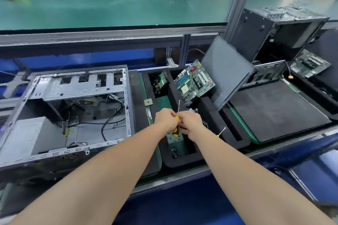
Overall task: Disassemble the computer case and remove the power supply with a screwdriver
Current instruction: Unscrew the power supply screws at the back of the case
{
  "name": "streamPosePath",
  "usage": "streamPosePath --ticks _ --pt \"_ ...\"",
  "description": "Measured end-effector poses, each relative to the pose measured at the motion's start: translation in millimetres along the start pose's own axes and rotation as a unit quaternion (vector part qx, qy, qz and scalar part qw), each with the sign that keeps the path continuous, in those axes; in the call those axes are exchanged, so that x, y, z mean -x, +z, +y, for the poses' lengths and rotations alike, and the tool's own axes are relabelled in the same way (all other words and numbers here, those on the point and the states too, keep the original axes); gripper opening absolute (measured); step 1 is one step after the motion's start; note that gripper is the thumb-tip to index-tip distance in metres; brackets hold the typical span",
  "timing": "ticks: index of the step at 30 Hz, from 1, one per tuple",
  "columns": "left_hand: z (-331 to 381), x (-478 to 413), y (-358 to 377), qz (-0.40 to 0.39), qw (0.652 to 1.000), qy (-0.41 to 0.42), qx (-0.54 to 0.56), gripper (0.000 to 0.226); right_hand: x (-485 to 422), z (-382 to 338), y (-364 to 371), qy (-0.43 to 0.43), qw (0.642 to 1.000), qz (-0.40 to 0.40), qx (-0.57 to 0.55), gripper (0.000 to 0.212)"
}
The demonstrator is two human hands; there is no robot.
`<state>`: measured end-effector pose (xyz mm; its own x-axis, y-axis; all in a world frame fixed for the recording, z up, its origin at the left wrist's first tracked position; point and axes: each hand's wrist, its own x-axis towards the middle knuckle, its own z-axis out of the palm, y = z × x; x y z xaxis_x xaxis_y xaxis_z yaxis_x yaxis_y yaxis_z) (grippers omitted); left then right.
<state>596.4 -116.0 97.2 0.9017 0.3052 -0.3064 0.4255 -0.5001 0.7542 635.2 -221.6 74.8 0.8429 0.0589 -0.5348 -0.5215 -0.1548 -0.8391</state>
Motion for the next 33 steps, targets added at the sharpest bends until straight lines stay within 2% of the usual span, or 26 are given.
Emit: streamPosePath --ticks 4,10,13,17,23,26,28,30,33 --pt "25 8 -46 0.08 0.995 0.0 0.067 0.021 11 -49 29 -0.095 0.995 -0.039 -0.018 0.014" --pt "16 31 -123 0.16 0.965 -0.012 0.21 0.011 40 -93 97 -0.205 0.967 -0.131 0.075 0.019" --pt "-8 48 -162 0.174 0.95 -0.035 0.259 0.008 65 -98 128 -0.229 0.946 -0.202 0.112 0.023" --pt "-49 70 -208 0.165 0.948 -0.038 0.271 0.021 95 -94 168 -0.215 0.919 -0.299 0.141 0.022" --pt "-107 90 -261 0.117 0.984 0.017 0.134 0.02 114 -84 214 -0.18 0.908 -0.344 0.158 0.023" --pt "-131 93 -283 0.12 0.992 0.026 -0.007 0.017 125 -75 232 -0.168 0.909 -0.335 0.18 0.017" --pt "-151 94 -295 0.129 0.98 0.019 -0.149 0.019 131 -67 245 -0.187 0.906 -0.316 0.21 0.016" --pt "-177 96 -303 0.131 0.948 0.003 -0.29 0.036 135 -54 255 -0.241 0.884 -0.287 0.281 0.015" --pt "-221 99 -303 0.123 0.914 0.026 -0.386 0.051 139 -29 261 -0.292 0.846 -0.235 0.38 0.014"
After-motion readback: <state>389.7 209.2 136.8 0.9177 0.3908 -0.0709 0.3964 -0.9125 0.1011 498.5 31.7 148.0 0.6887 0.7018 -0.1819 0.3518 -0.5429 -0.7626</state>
